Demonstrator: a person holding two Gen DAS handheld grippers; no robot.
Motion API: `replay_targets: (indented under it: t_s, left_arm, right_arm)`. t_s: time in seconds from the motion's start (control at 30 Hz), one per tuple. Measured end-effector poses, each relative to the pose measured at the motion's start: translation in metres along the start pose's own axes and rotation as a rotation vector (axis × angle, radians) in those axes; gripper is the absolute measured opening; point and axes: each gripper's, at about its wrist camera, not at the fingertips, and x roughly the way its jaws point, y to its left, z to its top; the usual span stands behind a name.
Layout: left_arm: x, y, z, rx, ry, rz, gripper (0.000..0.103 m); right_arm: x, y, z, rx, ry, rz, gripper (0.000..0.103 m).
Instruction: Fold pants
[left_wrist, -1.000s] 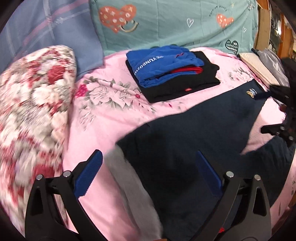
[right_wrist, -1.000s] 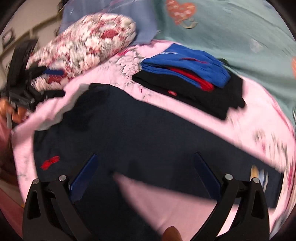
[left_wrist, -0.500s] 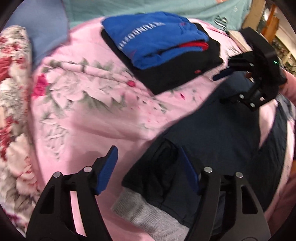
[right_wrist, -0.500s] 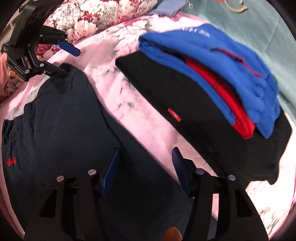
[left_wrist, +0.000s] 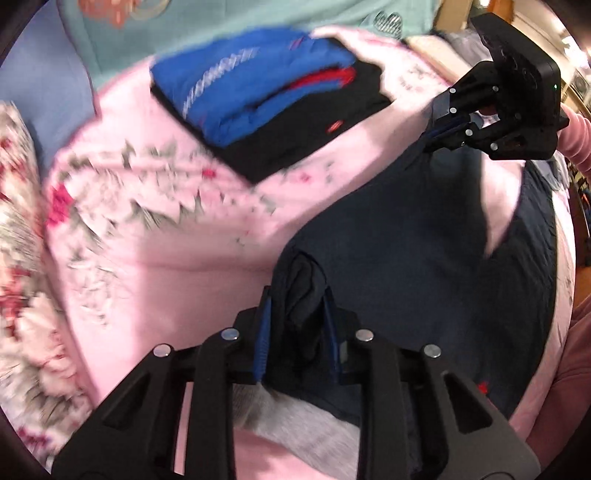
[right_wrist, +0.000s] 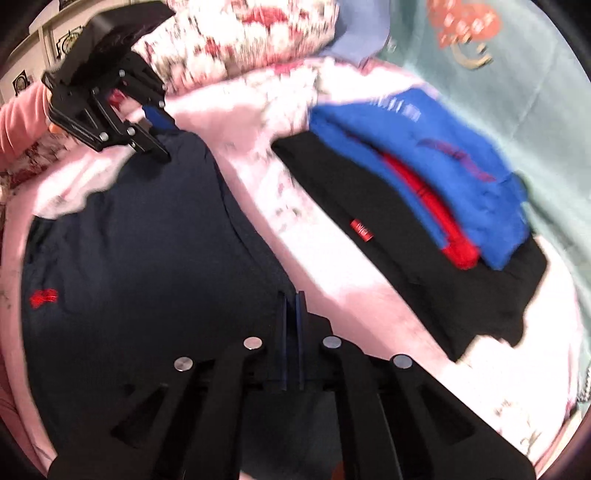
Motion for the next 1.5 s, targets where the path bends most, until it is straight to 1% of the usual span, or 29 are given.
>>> replay_targets:
  t_s: [0.03,0.07,0.13,0.2,0.3,0.37,0.5,0.57,0.63,0.67,0.7,0.73,0.77,0.8,0.83,0.87,0.9,0.97,1.03,1.1,1.17,1.2,1.23,1.27,1.3,1.33,1.37,1.4,1.5]
  left_arm:
    - [-0.01,-0.006,0.0,0.014,-0.019,0.008,0.025]
    - [-0.03,-0.022,-0.004,0.044,-0.052,0.023,0.025]
    - [-0.056,-0.048,-0.016,0.102,-0.085,0.058,0.025]
    - [-0.076,-0.069,-0.031,0.151,-0.094,0.08,0.025]
    - [-0.088,-0.104,-0.061,0.21,-0.088,0.11,0.025]
    - [-0.087,-0.125,-0.087,0.232,-0.068,0.129,0.025]
    - [-0.071,-0.14,-0.129,0.207,-0.03,0.125,0.022]
    - [-0.061,-0.142,-0.147,0.164,-0.014,0.099,0.022]
    - [-0.047,-0.141,-0.162,0.119,0.011,0.094,0.021]
    - [-0.042,-0.139,-0.164,0.105,0.019,0.096,0.021]
    - [-0.042,-0.137,-0.167,0.09,0.018,0.099,0.021]
    - [-0.045,-0.136,-0.169,0.074,0.004,0.098,0.021]
    - [-0.055,-0.133,-0.17,0.051,-0.026,0.092,0.021]
    - [-0.067,-0.128,-0.17,0.02,-0.071,0.094,0.026]
    - [-0.076,-0.122,-0.171,-0.006,-0.104,0.096,0.035]
    - [-0.087,-0.109,-0.17,-0.067,-0.147,0.105,0.056]
    - [-0.093,-0.094,-0.169,-0.131,-0.176,0.119,0.062]
    - [-0.092,-0.065,-0.169,-0.252,-0.183,0.09,0.061]
    - [-0.081,-0.033,-0.171,-0.383,-0.158,0.017,0.06]
    - [-0.068,-0.016,-0.177,-0.454,-0.12,-0.045,0.059]
    - [-0.057,-0.006,-0.18,-0.49,-0.087,-0.087,0.059]
    - [-0.052,-0.003,-0.181,-0.506,-0.078,-0.113,0.059]
    - [-0.047,0.002,-0.178,-0.524,-0.071,-0.14,0.058]
    - [-0.045,0.004,-0.178,-0.545,-0.068,-0.172,0.052]
    - [-0.045,0.004,-0.179,-0.556,-0.073,-0.207,0.029]
    - [-0.046,0.004,-0.177,-0.558,-0.083,-0.23,0.022]
    - [-0.049,0.001,-0.176,-0.549,-0.09,-0.217,0.015]
    - [-0.054,-0.003,-0.176,-0.536,-0.102,-0.206,0.011]
    - [-0.08,-0.015,-0.174,-0.495,-0.169,-0.188,0.01]
  right_arm:
    - [-0.016,0.008,-0.002,-0.001,-0.019,-0.017,0.004]
    - [-0.034,0.018,-0.005,-0.008,-0.039,-0.034,0.004]
    - [-0.064,0.043,-0.014,-0.03,-0.072,-0.059,0.004]
    - [-0.091,0.071,-0.03,-0.064,-0.092,-0.081,0.004]
    - [-0.102,0.12,-0.054,-0.109,-0.099,-0.088,0.004]
    - [-0.098,0.146,-0.071,-0.12,-0.093,-0.068,0.004]
    - [-0.072,0.199,-0.106,-0.142,-0.053,0.001,0.004]
    - [-0.055,0.215,-0.122,-0.122,-0.03,0.026,0.004]
    - [-0.042,0.215,-0.13,-0.075,-0.021,0.047,0.004]
    - [-0.04,0.214,-0.133,-0.057,-0.031,0.049,0.004]
    - [-0.04,0.213,-0.132,-0.047,-0.034,0.055,0.004]
    - [-0.042,0.212,-0.129,-0.04,-0.031,0.056,0.008]
    - [-0.049,0.21,-0.124,-0.031,-0.053,0.057,0.009]
    - [-0.057,0.211,-0.12,-0.027,-0.085,0.066,0.011]
    - [-0.066,0.211,-0.114,-0.025,-0.127,0.072,0.014]
    - [-0.073,0.212,-0.107,-0.027,-0.171,0.078,0.015]
    - [-0.076,0.215,-0.1,-0.038,-0.199,0.08,0.018]
    - [-0.074,0.225,-0.085,-0.08,-0.242,0.076,0.018]
    - [-0.06,0.24,-0.069,-0.13,-0.255,0.077,0.019]
    - [-0.043,0.251,-0.057,-0.171,-0.244,0.072,0.02]
    - [-0.026,0.258,-0.05,-0.209,-0.223,0.07,0.03]
    - [-0.014,0.261,-0.045,-0.224,-0.207,0.056,0.031]
    - [-0.008,0.262,-0.043,-0.232,-0.198,0.044,0.031]
    - [-0.001,0.261,-0.041,-0.235,-0.189,0.03,0.031]
    - [0.003,0.258,-0.039,-0.225,-0.187,0.027,0.022]
    - [0.005,0.254,-0.036,-0.213,-0.187,0.041,0.008]
    - [0.003,0.252,-0.033,-0.201,-0.185,0.045,0.008]
    - [-0.003,0.249,-0.03,-0.192,-0.194,0.038,0.008]
    - [-0.033,0.249,-0.023,-0.181,-0.256,0.026,0.008]
